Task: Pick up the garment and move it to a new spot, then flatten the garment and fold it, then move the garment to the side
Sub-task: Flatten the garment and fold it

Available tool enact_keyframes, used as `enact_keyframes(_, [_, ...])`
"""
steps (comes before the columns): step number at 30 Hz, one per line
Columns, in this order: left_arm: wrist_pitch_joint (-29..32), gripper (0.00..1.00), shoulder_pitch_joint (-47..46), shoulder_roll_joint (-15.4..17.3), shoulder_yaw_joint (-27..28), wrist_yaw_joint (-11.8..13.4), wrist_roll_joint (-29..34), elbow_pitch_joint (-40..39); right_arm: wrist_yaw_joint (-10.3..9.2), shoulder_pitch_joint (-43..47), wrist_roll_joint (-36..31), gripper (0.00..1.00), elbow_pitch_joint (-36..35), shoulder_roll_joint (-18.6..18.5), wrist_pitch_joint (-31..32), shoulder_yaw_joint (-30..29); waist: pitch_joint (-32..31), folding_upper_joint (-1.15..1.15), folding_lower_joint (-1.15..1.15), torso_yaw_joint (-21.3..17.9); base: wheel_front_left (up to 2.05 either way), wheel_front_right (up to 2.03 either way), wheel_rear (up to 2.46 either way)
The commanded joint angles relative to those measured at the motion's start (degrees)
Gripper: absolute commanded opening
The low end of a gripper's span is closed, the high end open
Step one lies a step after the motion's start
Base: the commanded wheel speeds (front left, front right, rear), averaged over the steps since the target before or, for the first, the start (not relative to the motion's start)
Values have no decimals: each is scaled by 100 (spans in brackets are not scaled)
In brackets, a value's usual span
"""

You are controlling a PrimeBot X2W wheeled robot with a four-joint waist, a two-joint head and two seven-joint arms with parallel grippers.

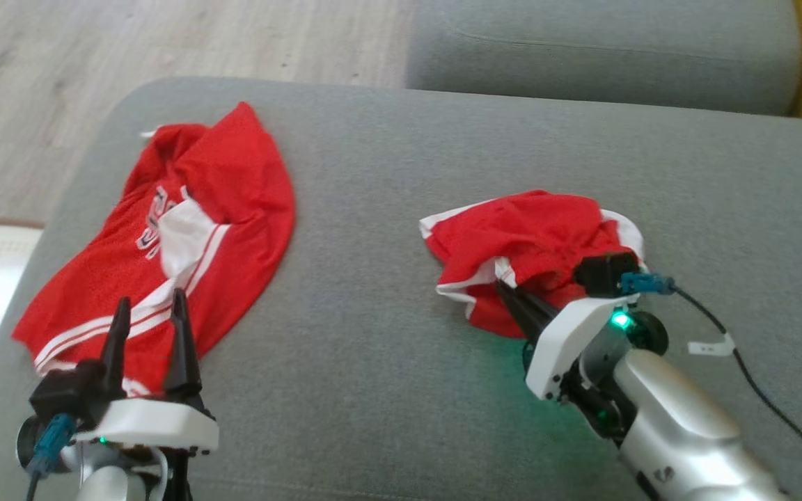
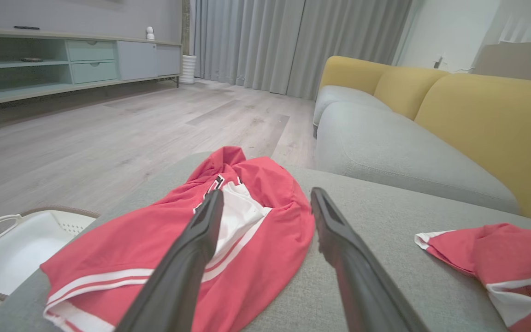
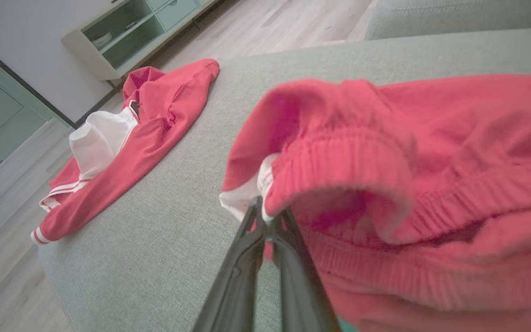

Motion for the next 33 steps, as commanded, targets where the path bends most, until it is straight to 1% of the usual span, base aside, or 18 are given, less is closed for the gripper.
enact_keyframes(1, [-52,100,-253,4,191,-19,36,-149,-4,-295,64,0,-264,-108,-3,69,-27,0,0,-159,0,0,0])
enact_keyframes(4, [-52,100,-219,-3,245,-33,11,-131,-4,-292,399,0,-762,-501,406,114,-64,0,0,-444,0,0,0])
enact_keyframes(6, [-52,100,-200,-9,260,-37,3,-128,-4,-315,614,0,-1160,-901,717,46,-75,0,0,-647,0,0,0])
enact_keyframes(9, [-52,100,-195,-17,244,-31,-14,-142,-4,-319,1030,0,-1738,-1517,1242,-207,-53,0,0,-929,0,0,0])
enact_keyframes(12, [-52,100,-246,-23,192,-40,-21,-142,-4,-303,1211,0,-2028,-2192,1858,-458,22,0,0,-1128,0,0,0])
enact_keyframes(15, [-52,100,-318,-26,131,-51,-14,-121,-4,-266,1326,0,-2053,-2736,2543,-704,144,0,0,-1227,0,0,0])
enact_keyframes(18, [-52,100,-424,-28,101,-79,-7,-93,-4,-261,1147,0,-1830,-3206,3154,-909,322,0,0,-1239,0,0,0])
enact_keyframes(21, [-52,100,-511,-29,82,-102,14,-27,-4,-212,962,0,-1585,-3417,3706,-1090,489,0,0,-1198,0,0,0])
enact_keyframes(24, [-52,100,-599,-30,73,-128,30,34,-4,-205,702,0,-1298,-3447,4013,-1292,626,0,0,-1126,0,0,0])
enact_keyframes(25, [-52,100,-627,-30,67,-137,33,58,-4,-213,603,16,-1196,-3409,4092,-1352,651,0,0,-1099,0,0,0])
enact_keyframes(26, [-52,100,-653,-30,62,-148,35,84,-4,-220,499,77,-1112,-3352,4133,-1411,664,0,0,-1073,0,0,0])
enact_keyframes(27, [-52,100,-671,-30,58,-155,37,106,-4,-220,422,100,-1043,-3267,4153,-1480,665,0,0,-1053,0,0,0])
enact_keyframes(30, [-52,100,-671,-31,76,-150,39,157,-4,-169,247,100,-940,-3009,4189,-1674,603,0,0,-1050,0,0,0])
enact_keyframes(33, [-52,100,-647,-31,104,-153,39,213,-4,-91,151,100,-965,-2912,4305,-1760,487,0,0,-1082,0,0,0])
